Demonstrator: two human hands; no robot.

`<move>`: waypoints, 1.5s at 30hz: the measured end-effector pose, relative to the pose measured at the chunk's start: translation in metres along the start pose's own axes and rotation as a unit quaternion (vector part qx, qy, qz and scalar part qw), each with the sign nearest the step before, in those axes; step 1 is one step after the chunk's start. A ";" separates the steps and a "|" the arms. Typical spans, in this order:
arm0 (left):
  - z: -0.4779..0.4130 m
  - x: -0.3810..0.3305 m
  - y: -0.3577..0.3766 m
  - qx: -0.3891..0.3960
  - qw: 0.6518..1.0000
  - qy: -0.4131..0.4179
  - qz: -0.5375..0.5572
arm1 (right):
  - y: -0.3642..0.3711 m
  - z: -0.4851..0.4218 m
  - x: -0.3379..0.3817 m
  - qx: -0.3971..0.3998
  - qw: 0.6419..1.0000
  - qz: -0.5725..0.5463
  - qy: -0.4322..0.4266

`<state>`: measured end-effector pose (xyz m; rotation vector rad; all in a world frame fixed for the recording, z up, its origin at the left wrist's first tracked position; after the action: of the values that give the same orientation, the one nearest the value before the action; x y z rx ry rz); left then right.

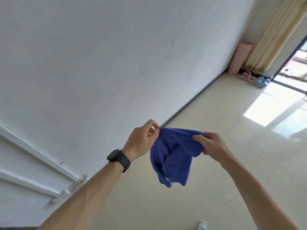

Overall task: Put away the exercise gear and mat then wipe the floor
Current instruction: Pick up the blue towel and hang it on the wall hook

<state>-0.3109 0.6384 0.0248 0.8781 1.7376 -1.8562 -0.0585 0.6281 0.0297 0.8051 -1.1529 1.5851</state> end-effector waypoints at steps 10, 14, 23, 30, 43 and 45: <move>-0.096 -0.188 0.043 0.094 0.979 0.172 -0.049 | -0.098 0.003 0.040 -0.067 0.969 0.117 -0.206; -0.130 -0.243 0.061 0.036 0.981 0.184 -0.041 | -0.179 -0.023 0.062 -0.152 0.955 0.084 -0.240; -0.217 -0.263 0.179 0.065 0.979 0.105 -0.164 | -0.364 -0.094 0.050 -0.213 0.944 0.066 -0.243; -0.340 -0.383 0.235 0.057 0.974 0.180 -0.125 | -0.501 -0.157 0.001 -0.286 0.936 0.081 -0.188; -0.625 -0.552 0.380 0.109 0.915 0.353 -0.164 | -0.695 -0.357 0.042 -0.333 0.920 0.088 -0.189; -0.664 -0.564 0.412 0.147 0.911 0.345 -0.173 | -0.729 -0.383 0.045 -0.336 0.918 0.097 -0.185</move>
<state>0.4684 1.1955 0.1316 1.5827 2.1545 -2.2508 0.6345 1.0551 0.1583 0.5391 -1.9580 1.0718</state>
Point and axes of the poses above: each hand's wrist, its own z-axis away from the middle knuckle, its own y-axis out of the palm, x = y × z, the point moved 4 cm from there along -z, towards the middle knuckle, and after that the axes turned 9 degrees about -z, right-handed, at the moved point
